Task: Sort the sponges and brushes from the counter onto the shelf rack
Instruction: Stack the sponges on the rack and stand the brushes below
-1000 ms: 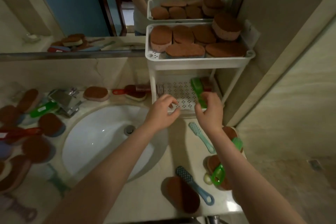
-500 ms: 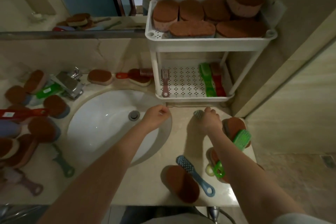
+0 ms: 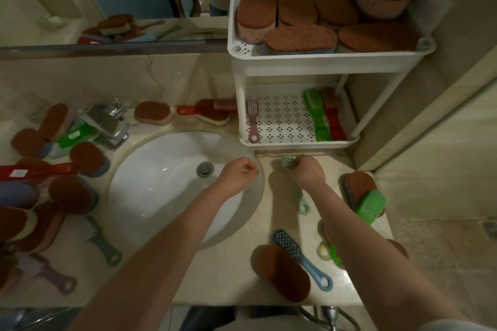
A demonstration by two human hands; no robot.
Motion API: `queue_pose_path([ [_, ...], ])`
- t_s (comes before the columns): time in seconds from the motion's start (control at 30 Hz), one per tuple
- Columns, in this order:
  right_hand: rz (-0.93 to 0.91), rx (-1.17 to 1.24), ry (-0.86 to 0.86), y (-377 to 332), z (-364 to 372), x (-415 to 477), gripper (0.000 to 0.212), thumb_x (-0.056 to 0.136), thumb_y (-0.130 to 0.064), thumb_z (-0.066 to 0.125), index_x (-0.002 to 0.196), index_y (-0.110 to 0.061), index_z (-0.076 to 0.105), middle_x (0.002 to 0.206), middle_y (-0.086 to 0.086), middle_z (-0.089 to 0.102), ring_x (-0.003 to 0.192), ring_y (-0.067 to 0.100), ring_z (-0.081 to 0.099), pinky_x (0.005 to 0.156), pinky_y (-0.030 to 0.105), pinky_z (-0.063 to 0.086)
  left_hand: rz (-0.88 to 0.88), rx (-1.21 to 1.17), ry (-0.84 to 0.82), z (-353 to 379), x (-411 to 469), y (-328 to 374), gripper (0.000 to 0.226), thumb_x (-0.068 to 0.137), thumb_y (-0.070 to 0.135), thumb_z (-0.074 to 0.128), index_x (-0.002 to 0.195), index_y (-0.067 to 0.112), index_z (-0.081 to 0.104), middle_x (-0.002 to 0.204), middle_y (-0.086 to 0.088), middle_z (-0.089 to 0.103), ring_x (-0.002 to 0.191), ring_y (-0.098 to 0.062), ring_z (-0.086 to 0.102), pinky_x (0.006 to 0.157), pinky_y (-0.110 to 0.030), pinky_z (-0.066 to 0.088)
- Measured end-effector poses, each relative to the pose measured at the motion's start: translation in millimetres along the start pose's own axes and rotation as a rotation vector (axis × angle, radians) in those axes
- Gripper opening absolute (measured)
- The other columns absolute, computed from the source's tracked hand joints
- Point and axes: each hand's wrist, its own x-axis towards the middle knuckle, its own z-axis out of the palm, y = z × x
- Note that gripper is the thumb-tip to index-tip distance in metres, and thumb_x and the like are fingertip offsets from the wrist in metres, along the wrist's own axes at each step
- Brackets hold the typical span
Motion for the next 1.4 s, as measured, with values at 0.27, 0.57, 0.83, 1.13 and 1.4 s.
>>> queue_pose_path([
  [0.27, 0.056, 0.601, 0.137, -30, -7, -26, 0.032, 0.076, -0.034, 0.073, 0.083, -0.003, 0.069, 0.078, 0.014, 0.069, 0.066, 0.022, 0.059, 0.062, 0.038, 0.048, 0.063, -0.004, -0.253, -3, 5, 11, 0.033, 0.088, 0.024, 0.061, 0.116, 0.007, 0.060, 0.109, -0.008, 0.062, 0.103, -0.021, 0.059, 0.092, -0.032, 0.045],
  [0.57, 0.178, 0.889, 0.220, -38, -16, -58, 0.036, 0.083, -0.042, 0.067, 0.081, -0.006, 0.065, 0.067, 0.003, 0.058, 0.053, 0.012, 0.048, 0.048, 0.022, 0.038, 0.158, -0.051, -0.418, -4, 3, 16, 0.024, 0.089, 0.017, 0.059, 0.088, -0.005, 0.069, 0.079, -0.013, 0.069, 0.071, -0.018, 0.061, 0.071, -0.026, 0.049],
  [0.83, 0.459, 0.604, 0.513, 17, -3, -92, 0.033, 0.089, -0.042, 0.059, 0.104, -0.013, 0.061, 0.091, 0.008, 0.065, 0.083, 0.028, 0.061, 0.067, 0.031, 0.041, 0.092, -0.112, -0.425, 7, 2, 9, 0.021, 0.090, 0.013, 0.056, 0.097, -0.003, 0.067, 0.096, -0.016, 0.071, 0.071, -0.013, 0.064, 0.075, -0.028, 0.052],
  [1.13, 0.779, 0.427, 0.503, 61, 4, -125, 0.056, 0.083, -0.042, 0.064, 0.119, -0.006, 0.041, 0.119, 0.020, 0.059, 0.109, 0.040, 0.057, 0.083, 0.041, 0.045, 0.057, -0.115, -0.435, 25, -3, 15, 0.019, 0.092, 0.016, 0.055, 0.100, 0.001, 0.066, 0.094, -0.014, 0.071, 0.071, -0.009, 0.063, 0.068, -0.024, 0.052],
  [1.4, 0.869, 0.423, 0.456, 71, 2, -124, 0.048, 0.086, -0.031, 0.064, 0.118, -0.003, 0.041, 0.119, 0.020, 0.057, 0.109, 0.041, 0.056, 0.074, 0.038, 0.041, 0.060, -0.080, -0.460, 30, -8, 19, 0.020, 0.092, 0.015, 0.055, 0.100, 0.001, 0.066, 0.092, -0.011, 0.070, 0.076, -0.013, 0.064, 0.066, -0.024, 0.052],
])
